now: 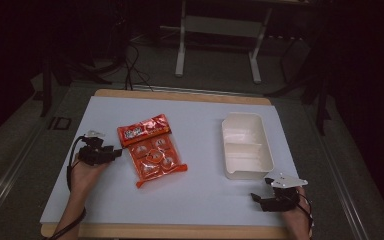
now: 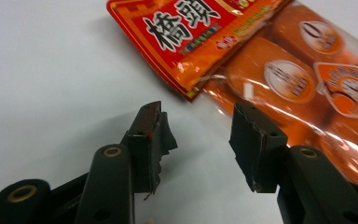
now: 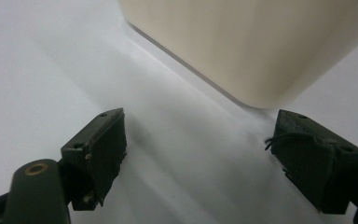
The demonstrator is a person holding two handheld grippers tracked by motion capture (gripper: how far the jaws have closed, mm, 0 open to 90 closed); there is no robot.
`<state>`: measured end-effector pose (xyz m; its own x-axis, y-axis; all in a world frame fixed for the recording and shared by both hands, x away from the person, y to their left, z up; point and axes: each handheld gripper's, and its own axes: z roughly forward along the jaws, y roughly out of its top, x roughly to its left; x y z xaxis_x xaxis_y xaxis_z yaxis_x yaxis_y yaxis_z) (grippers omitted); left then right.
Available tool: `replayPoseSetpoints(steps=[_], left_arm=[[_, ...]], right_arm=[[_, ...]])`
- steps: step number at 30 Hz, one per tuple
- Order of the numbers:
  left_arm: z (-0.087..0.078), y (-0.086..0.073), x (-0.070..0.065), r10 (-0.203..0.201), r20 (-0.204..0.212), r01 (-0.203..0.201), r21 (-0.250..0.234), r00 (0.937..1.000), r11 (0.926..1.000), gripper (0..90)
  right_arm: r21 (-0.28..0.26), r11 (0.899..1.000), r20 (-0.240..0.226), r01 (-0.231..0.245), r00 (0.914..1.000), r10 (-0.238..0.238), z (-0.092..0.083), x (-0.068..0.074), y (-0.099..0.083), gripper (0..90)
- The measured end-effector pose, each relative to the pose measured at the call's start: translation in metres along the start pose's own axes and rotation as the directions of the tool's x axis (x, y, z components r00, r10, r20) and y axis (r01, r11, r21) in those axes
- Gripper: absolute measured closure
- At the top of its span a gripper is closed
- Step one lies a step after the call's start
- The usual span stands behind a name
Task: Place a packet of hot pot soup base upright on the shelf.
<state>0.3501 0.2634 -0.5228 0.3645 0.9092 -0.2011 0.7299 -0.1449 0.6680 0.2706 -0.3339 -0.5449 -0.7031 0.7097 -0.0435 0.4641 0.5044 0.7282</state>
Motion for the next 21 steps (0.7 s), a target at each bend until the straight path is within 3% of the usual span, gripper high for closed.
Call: replayPoseSetpoints(steps=[3,9,15,21], left_arm=[[0.006,0.010,0.003,0.006,-0.007,-0.006,0.020,1.0000,0.9998,55.2],[0.015,0.029,0.010,-0.013,-0.012,0.013,0.011,0.9998,0.9998,55.6],[0.031,0.044,0.022,-0.079,-0.041,0.080,0.016,0.9960,0.9967,49.0],[0.045,0.046,0.029,-0.131,-0.045,0.132,0.030,0.9904,0.9908,45.4]], right_arm=[[0.000,1.000,0.000,-0.001,1.0000,0.001,0.000,0.000,0.000,17.5],[-0.006,1.000,-0.003,-0.002,1.0000,0.002,0.000,0.000,0.000,17.5],[-0.006,1.000,-0.001,-0.002,1.0000,0.002,0.000,0.000,0.000,17.5],[-0.006,1.000,-0.002,-0.002,1.0000,0.002,0.000,0.000,0.000,17.5]])
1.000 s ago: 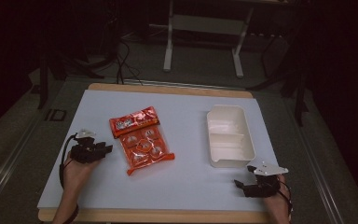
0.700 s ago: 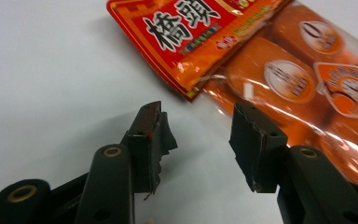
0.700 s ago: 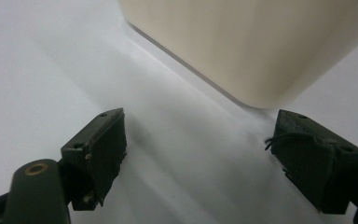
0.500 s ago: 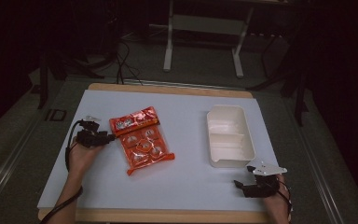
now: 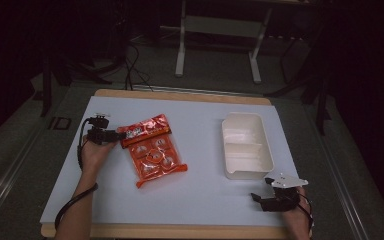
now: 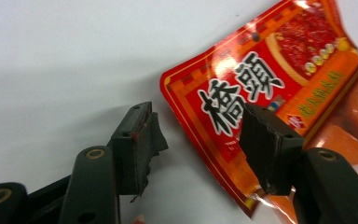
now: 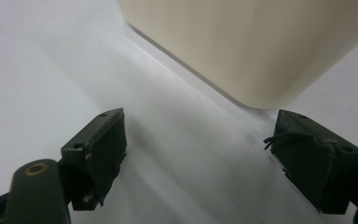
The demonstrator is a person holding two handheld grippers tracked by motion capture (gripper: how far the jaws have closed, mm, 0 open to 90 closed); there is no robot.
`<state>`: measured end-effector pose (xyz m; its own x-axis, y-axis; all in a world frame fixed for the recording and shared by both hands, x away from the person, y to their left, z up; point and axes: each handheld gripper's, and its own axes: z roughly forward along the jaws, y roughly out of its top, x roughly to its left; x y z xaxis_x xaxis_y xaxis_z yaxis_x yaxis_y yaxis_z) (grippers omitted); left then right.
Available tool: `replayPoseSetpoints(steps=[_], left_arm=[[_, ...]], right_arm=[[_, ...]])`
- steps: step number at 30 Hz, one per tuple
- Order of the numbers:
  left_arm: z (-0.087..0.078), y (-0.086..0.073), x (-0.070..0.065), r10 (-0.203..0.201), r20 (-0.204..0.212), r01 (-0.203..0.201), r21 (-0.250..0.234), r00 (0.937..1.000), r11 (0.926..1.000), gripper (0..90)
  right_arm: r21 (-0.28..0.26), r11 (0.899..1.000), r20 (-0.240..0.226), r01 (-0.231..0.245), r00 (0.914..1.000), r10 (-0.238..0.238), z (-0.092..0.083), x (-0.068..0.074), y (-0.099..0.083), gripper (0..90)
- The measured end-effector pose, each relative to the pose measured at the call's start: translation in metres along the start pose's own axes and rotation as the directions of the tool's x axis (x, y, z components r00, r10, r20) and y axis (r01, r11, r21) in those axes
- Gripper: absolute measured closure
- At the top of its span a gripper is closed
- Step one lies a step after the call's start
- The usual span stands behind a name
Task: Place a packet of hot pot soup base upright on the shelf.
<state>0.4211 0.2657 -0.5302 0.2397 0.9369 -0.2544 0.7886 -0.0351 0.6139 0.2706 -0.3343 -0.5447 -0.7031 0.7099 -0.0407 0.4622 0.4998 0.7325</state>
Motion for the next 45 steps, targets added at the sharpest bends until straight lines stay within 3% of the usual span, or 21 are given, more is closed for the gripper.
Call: replayPoseSetpoints(steps=[3,5,7,10,14,17,21,29,31,34,35,40,45], left_arm=[[0.006,0.001,0.002,-0.028,0.019,0.028,-0.008,0.9994,0.9996,45.4],[0.009,0.001,0.002,-0.060,0.058,0.061,-0.023,0.9965,0.9979,48.0],[0.011,0.002,0.000,-0.057,0.058,0.059,-0.026,0.9966,0.9979,50.2],[0.013,0.003,-0.005,-0.040,0.050,0.041,-0.018,0.9980,0.9990,59.7],[0.006,0.002,-0.006,-0.018,0.055,0.020,-0.033,0.9983,0.9992,80.1],[-0.002,-0.001,-0.007,-0.012,0.092,0.018,-0.066,0.9957,0.9977,90.0],[-0.013,-0.006,-0.013,0.036,0.075,-0.031,-0.068,0.9966,0.9972,90.0],[-0.040,-0.030,-0.011,0.070,0.098,-0.063,-0.076,0.9928,0.9952,90.0],[-0.054,-0.045,-0.013,0.085,0.120,-0.075,-0.089,0.9891,0.9933,90.0],[-0.066,-0.059,-0.011,0.096,0.205,-0.070,-0.129,0.9741,0.9891,90.0],[-0.067,-0.062,-0.012,0.108,0.214,-0.082,-0.126,0.9708,0.9886,89.4],[-0.062,-0.055,-0.015,0.137,0.252,-0.108,-0.126,0.9579,0.9861,78.5],[-0.053,-0.041,-0.026,0.190,0.258,-0.167,-0.108,0.9472,0.9799,73.5]], right_arm=[[-0.003,1.000,0.000,-0.002,1.0000,0.002,-0.001,0.000,0.000,17.5],[-0.005,1.000,0.001,-0.001,1.0000,0.001,-0.001,0.000,0.000,17.5],[-0.009,1.000,-0.002,-0.001,1.0000,0.001,-0.001,-0.001,0.000,17.5],[-0.023,1.000,-0.007,-0.001,1.0000,0.001,-0.002,-0.001,-0.001,17.5],[-0.040,0.999,-0.014,-0.006,0.9999,0.005,-0.004,-0.001,-0.001,17.5],[-0.042,0.999,-0.016,-0.005,0.9999,0.005,-0.004,-0.002,-0.002,17.5],[-0.042,0.999,-0.014,0.000,0.9999,-0.001,-0.004,-0.001,-0.002,17.5],[-0.045,0.999,-0.016,0.001,0.9999,-0.001,-0.005,-0.001,-0.002,17.5],[-0.044,0.999,-0.013,0.003,0.9999,-0.003,-0.005,0.000,-0.002,17.6],[-0.043,0.999,-0.010,0.004,0.9999,-0.005,-0.004,0.000,-0.002,17.6],[-0.043,0.999,-0.010,0.005,0.9999,-0.005,-0.004,0.000,-0.002,17.6],[-0.032,0.999,-0.012,0.007,0.9999,-0.007,-0.003,0.000,-0.001,17.6],[-0.031,1.000,-0.019,0.006,0.9998,-0.006,-0.003,0.000,-0.001,17.6]])
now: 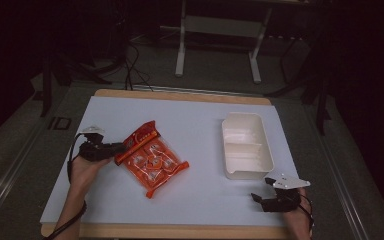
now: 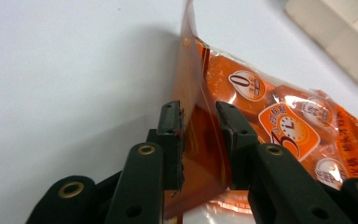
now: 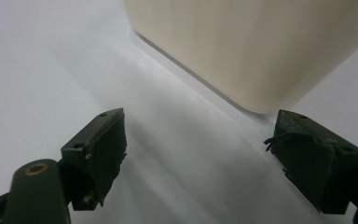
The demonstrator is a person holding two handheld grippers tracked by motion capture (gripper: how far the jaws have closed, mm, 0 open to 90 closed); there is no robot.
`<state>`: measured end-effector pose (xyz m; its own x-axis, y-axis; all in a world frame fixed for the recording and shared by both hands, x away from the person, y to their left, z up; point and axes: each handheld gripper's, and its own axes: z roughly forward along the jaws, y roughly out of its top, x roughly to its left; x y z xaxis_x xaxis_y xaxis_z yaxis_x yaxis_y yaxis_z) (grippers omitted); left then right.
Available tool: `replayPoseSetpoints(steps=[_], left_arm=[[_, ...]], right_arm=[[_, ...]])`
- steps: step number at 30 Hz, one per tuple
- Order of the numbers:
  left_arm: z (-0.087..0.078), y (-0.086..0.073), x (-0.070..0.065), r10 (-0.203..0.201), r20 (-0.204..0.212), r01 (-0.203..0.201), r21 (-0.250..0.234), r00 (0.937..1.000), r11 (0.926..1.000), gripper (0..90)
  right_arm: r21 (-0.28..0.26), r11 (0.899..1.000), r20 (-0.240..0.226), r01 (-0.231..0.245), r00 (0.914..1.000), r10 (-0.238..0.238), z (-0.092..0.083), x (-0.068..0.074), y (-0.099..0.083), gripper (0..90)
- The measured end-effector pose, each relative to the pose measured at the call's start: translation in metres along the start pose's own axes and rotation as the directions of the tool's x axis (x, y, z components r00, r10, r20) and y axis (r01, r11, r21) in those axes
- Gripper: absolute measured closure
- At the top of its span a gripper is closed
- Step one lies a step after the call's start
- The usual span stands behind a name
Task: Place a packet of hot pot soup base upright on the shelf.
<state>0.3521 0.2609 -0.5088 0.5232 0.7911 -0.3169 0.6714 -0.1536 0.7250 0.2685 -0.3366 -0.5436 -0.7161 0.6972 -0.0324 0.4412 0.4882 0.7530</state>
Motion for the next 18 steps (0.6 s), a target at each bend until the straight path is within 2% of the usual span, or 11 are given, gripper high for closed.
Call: replayPoseSetpoints(steps=[4,8,11,18], left_arm=[[0.012,0.009,-0.005,0.025,-0.016,-0.024,0.045,0.9996,0.9987,70.7],[0.020,0.017,-0.008,0.037,-0.043,-0.035,0.060,0.9984,0.9976,70.8],[0.025,0.023,-0.012,0.057,-0.036,-0.053,0.093,0.9977,0.9943,74.6],[0.033,0.036,-0.014,0.081,-0.079,-0.068,0.156,0.9935,0.9855,77.8]], right_arm=[[-0.001,1.000,-0.002,0.007,1.0000,-0.007,0.000,0.000,0.000,17.6],[-0.001,1.000,-0.006,0.010,0.9999,-0.010,0.000,0.000,0.000,17.6],[0.000,1.000,-0.009,0.012,0.9999,-0.012,0.000,0.001,0.000,17.5],[0.004,1.000,-0.012,0.017,0.9998,-0.017,0.000,0.001,0.000,17.6]])
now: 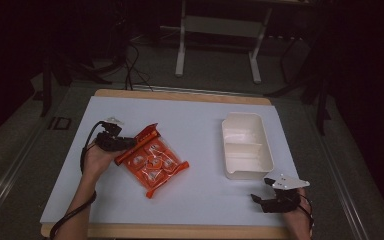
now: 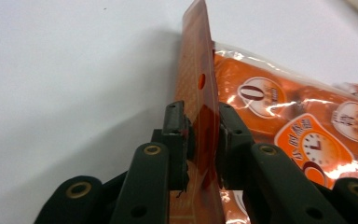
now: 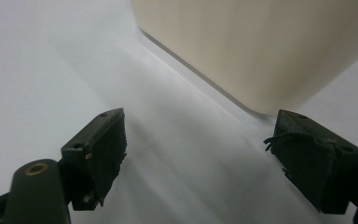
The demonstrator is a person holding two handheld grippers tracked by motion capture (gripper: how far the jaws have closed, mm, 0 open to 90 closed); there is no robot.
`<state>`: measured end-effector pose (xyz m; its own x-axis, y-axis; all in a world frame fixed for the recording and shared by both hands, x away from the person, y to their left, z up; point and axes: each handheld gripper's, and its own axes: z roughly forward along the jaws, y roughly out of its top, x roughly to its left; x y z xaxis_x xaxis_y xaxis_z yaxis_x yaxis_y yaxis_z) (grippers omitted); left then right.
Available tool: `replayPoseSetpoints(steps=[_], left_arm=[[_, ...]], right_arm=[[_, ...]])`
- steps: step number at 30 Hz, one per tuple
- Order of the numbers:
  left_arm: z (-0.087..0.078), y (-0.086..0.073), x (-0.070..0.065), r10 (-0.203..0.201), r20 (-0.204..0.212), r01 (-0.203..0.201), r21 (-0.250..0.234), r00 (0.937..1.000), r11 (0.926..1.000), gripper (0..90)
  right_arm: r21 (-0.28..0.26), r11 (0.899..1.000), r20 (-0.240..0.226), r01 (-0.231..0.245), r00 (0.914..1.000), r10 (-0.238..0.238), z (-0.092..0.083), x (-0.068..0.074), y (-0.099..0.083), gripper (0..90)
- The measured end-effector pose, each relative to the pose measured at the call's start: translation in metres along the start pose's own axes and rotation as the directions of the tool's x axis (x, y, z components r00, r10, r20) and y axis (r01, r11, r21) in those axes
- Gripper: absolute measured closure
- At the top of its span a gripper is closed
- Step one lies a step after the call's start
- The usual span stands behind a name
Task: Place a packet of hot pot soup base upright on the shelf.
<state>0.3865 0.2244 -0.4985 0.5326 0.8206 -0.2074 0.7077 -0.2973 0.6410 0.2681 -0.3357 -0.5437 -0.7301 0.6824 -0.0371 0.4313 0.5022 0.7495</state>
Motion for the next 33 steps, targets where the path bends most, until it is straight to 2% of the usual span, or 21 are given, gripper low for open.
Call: replayPoseSetpoints(steps=[5,8,9,14,22,26,31,33], left_arm=[[0.008,0.008,0.000,0.023,-0.023,-0.021,0.053,0.9995,0.9984,80.2],[0.012,0.010,0.000,0.019,-0.039,-0.016,0.069,0.9991,0.9975,79.2],[0.015,0.013,-0.001,0.029,-0.053,-0.025,0.089,0.9982,0.9957,79.2],[0.021,0.019,-0.003,0.048,-0.070,-0.039,0.125,0.9964,0.9915,76.8],[0.025,0.023,0.001,0.053,-0.068,-0.040,0.177,0.9963,0.9833,76.9],[0.024,0.024,0.001,0.070,-0.062,-0.056,0.198,0.9956,0.9785,77.4],[0.025,0.020,0.004,0.076,-0.054,-0.061,0.236,0.9957,0.9697,79.5],[0.025,0.020,0.004,0.076,-0.054,-0.061,0.236,0.9957,0.9697,79.9]], right_arm=[[0.003,1.000,-0.005,0.003,1.0000,-0.003,0.000,0.000,0.000,17.6],[0.003,1.000,-0.005,0.004,1.0000,-0.004,0.000,0.000,0.000,17.5],[0.003,1.000,-0.006,0.005,1.0000,-0.005,0.000,0.000,0.000,17.5],[0.006,1.000,-0.008,0.007,0.9999,-0.007,0.000,0.000,0.000,17.6],[0.010,1.000,-0.012,0.009,0.9999,-0.009,0.001,0.000,0.000,17.5],[0.010,1.000,-0.013,0.011,0.9999,-0.011,0.001,0.001,0.000,17.6],[0.012,1.000,-0.015,0.013,0.9998,-0.013,0.001,0.001,0.000,17.6],[0.014,1.000,-0.015,0.015,0.9998,-0.014,0.001,0.001,0.000,17.6]])
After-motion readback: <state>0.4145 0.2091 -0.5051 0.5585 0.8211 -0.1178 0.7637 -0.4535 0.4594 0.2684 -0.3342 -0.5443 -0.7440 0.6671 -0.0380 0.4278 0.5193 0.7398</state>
